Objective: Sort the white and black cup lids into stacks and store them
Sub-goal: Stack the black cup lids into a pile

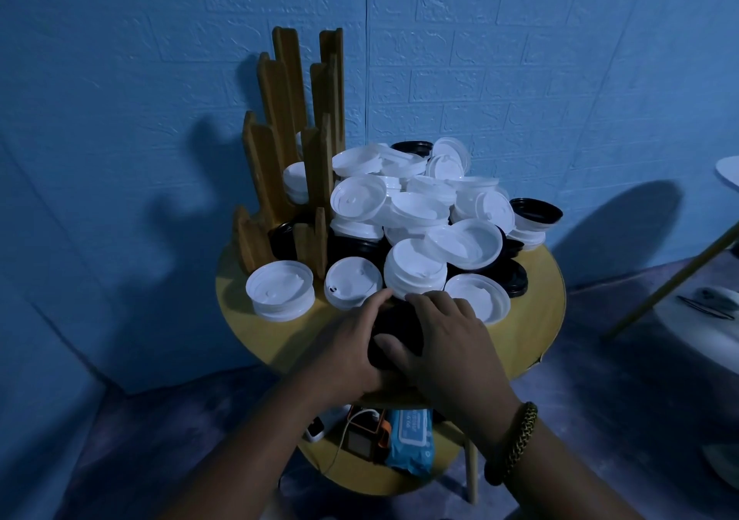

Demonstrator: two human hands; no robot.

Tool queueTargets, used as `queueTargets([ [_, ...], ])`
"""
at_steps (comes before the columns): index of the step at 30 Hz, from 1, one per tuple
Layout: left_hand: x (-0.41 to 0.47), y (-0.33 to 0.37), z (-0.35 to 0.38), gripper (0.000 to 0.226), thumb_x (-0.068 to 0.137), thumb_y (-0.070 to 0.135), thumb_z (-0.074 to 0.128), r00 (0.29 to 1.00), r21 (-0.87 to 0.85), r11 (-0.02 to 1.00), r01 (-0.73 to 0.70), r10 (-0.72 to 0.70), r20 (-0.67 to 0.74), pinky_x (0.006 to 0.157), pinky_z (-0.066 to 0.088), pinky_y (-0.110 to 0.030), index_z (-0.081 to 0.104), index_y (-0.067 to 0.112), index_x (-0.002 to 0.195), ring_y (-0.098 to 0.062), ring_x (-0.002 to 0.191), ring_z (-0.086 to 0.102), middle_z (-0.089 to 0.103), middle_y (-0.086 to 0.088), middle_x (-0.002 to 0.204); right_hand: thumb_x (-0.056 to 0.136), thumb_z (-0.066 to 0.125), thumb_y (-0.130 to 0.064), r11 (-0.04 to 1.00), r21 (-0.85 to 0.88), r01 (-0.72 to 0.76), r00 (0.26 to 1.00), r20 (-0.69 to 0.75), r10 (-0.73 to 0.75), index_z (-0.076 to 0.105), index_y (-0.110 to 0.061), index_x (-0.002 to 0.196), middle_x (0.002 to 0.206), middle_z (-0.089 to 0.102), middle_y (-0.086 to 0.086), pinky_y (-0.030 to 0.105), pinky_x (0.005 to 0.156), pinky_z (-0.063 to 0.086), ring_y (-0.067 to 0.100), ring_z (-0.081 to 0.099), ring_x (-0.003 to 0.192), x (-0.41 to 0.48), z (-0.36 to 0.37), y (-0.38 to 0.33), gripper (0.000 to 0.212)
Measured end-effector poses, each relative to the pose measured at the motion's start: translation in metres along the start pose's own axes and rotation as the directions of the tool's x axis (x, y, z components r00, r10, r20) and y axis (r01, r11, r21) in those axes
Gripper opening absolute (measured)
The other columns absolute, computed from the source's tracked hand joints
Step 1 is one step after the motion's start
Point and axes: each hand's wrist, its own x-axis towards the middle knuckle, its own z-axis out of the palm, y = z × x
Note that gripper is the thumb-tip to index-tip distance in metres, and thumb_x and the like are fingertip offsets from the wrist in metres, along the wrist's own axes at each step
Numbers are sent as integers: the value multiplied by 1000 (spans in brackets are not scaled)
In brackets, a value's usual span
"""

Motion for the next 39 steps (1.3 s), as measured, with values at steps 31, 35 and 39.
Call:
queueTargets([
  [31, 1, -1, 0, 92, 64, 61, 87, 999, 30, 999, 33, -33, 23, 96, 53, -38, 33, 49, 138, -4, 120, 50, 49, 23, 134, 81, 69, -53, 776, 627, -60, 995, -28, 100, 62, -37, 109, 108, 60, -21, 16, 82, 47, -6, 54, 103, -7, -16, 31, 33],
  [35, 2, -1, 2, 93, 58, 64, 85, 997, 19, 997, 78, -78, 23, 89, 56, -40, 31, 49, 131, -8, 111, 56, 54, 17, 127, 80, 64, -66, 913, 406, 39, 997, -75, -9, 58, -34, 118, 116, 49, -19, 20, 85, 47, 0, 48, 104, -8, -5, 12, 51],
  [39, 1, -1, 3, 95, 65, 59, 83, 999, 13, 999, 47, -47, -3, 90, 55, -34, 22, 49, 138, -8, 111, 55, 49, 21, 124, 78, 57, -73, 947, 313, 73, 995, -94, -45, 58, -33, 119, 116, 48, -16, 27, 84, 48, 7, 48, 101, -8, 0, 9, 57],
])
